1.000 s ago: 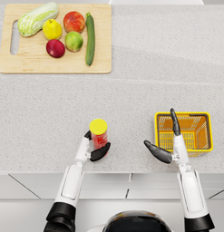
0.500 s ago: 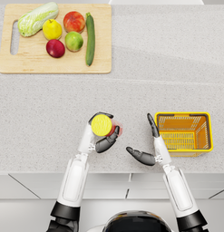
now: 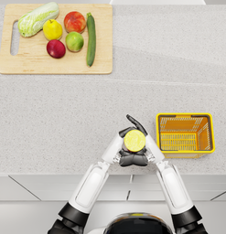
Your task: Pick up the red potato chip and place it into the yellow basket
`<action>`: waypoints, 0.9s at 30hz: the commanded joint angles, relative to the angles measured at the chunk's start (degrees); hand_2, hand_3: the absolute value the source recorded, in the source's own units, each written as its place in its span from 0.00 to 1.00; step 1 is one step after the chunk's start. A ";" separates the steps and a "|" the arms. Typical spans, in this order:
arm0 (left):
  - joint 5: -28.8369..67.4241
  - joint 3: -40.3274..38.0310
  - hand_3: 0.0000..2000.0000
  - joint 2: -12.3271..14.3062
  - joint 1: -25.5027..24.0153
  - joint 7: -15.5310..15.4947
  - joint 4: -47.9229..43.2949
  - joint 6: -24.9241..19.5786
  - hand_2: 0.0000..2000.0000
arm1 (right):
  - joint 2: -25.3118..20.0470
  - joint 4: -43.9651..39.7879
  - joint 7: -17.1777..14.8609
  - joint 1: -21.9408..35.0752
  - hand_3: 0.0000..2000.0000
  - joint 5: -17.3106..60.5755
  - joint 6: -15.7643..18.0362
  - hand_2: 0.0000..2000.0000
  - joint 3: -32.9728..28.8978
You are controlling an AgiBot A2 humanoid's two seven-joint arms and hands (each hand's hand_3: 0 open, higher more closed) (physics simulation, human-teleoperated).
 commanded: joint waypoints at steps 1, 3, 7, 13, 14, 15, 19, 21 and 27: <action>0.00 1.72 1.00 0.21 0.70 0.03 -2.01 -0.64 1.00 | -0.64 0.50 0.03 1.47 0.65 -0.02 1.67 1.00 2.67; 0.01 1.59 1.00 -0.43 0.56 0.17 -2.69 -1.86 1.00 | -0.37 0.42 -0.14 1.80 0.98 0.00 2.09 1.00 2.69; -0.02 -2.10 0.35 -1.26 -0.23 0.24 -9.81 1.45 0.00 | -1.07 -0.12 -0.10 3.08 1.00 -0.07 0.31 1.00 -0.35; -0.08 -20.87 0.00 -2.32 -3.02 0.24 -17.65 3.12 0.00 | -3.94 1.24 -0.38 7.78 1.00 0.00 -0.84 1.00 -10.58; -0.09 -24.20 0.00 -2.26 -3.33 0.24 -17.46 3.20 0.00 | -4.19 1.87 -0.32 8.87 1.00 -0.01 -0.84 1.00 -12.81; -0.10 -26.79 0.00 -2.18 -3.55 0.24 -17.07 3.25 0.00 | -4.20 2.20 -0.21 9.69 1.00 -0.01 -0.74 1.00 -15.05; -0.12 -32.90 0.00 -2.32 -2.51 0.24 -14.78 3.35 0.00 | -3.43 2.42 -0.32 11.91 1.00 -0.03 -0.12 1.00 -23.23; -0.13 -34.71 0.00 -2.47 -1.68 0.24 -13.66 3.37 0.00 | -2.85 0.94 -0.29 13.23 1.00 -0.05 -0.57 1.00 -26.39; -0.14 -36.29 0.00 -2.69 -0.40 0.24 -8.91 3.38 0.00 | -3.13 0.76 -0.35 9.26 1.00 -0.06 -0.64 1.00 -33.72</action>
